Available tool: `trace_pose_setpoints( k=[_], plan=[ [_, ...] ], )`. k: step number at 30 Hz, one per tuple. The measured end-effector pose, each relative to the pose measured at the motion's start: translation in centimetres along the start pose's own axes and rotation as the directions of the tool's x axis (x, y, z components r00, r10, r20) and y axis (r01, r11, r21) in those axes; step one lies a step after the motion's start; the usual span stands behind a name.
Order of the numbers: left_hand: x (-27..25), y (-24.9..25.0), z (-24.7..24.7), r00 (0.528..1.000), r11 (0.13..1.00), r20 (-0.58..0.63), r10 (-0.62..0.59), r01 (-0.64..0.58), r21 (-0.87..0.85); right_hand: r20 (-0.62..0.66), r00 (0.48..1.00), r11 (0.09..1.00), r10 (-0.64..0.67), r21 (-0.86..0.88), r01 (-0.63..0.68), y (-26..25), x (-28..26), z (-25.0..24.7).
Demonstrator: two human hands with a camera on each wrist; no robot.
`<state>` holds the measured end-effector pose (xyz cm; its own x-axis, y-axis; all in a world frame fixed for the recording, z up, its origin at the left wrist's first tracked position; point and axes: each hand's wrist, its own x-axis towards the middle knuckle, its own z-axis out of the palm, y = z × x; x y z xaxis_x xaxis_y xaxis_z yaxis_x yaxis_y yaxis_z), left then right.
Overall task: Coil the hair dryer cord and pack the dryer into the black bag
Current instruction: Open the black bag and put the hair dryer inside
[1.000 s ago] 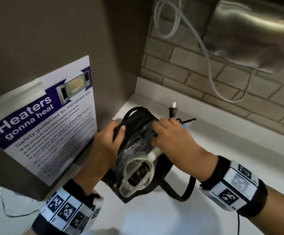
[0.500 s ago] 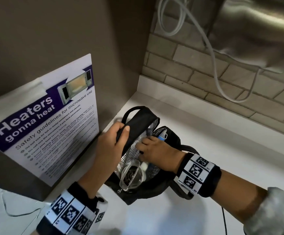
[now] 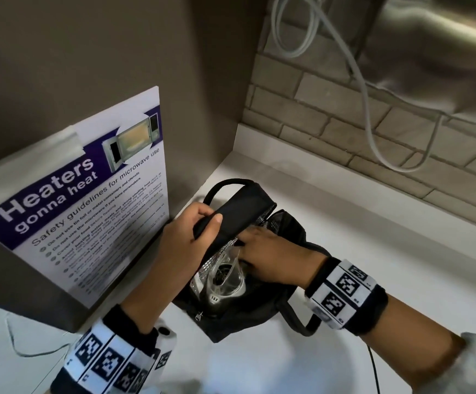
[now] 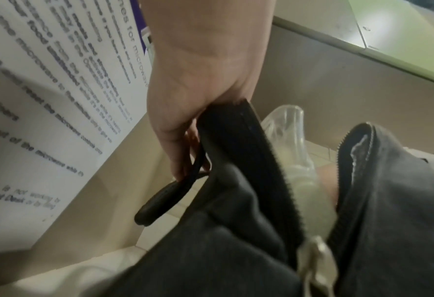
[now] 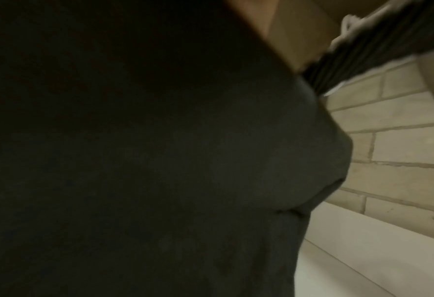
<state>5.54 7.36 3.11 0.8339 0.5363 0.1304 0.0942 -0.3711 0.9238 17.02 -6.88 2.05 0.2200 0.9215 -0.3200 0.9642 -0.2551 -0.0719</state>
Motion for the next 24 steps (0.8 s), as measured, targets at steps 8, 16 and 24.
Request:
trace_pose_setpoints(
  k=[8,16,24],
  plan=[
    [-1.6,0.1,-2.8,0.97,0.992,0.22,0.102,-0.117,0.053,0.059,0.998,0.988,0.026,0.15,-0.035,-1.3,-2.7,-4.2],
    [-3.1,0.8,-4.3,0.912,0.906,0.386,0.137,-0.273,0.324,0.016,0.998,0.968,0.053,0.244,-0.055,-0.8,-2.9,-3.0],
    [-3.5,0.9,-4.7,0.956,0.858,0.274,0.107,-0.228,0.46,-0.468,0.882,0.936,0.06,0.334,0.114,-1.0,-5.2,-4.2]
  ],
)
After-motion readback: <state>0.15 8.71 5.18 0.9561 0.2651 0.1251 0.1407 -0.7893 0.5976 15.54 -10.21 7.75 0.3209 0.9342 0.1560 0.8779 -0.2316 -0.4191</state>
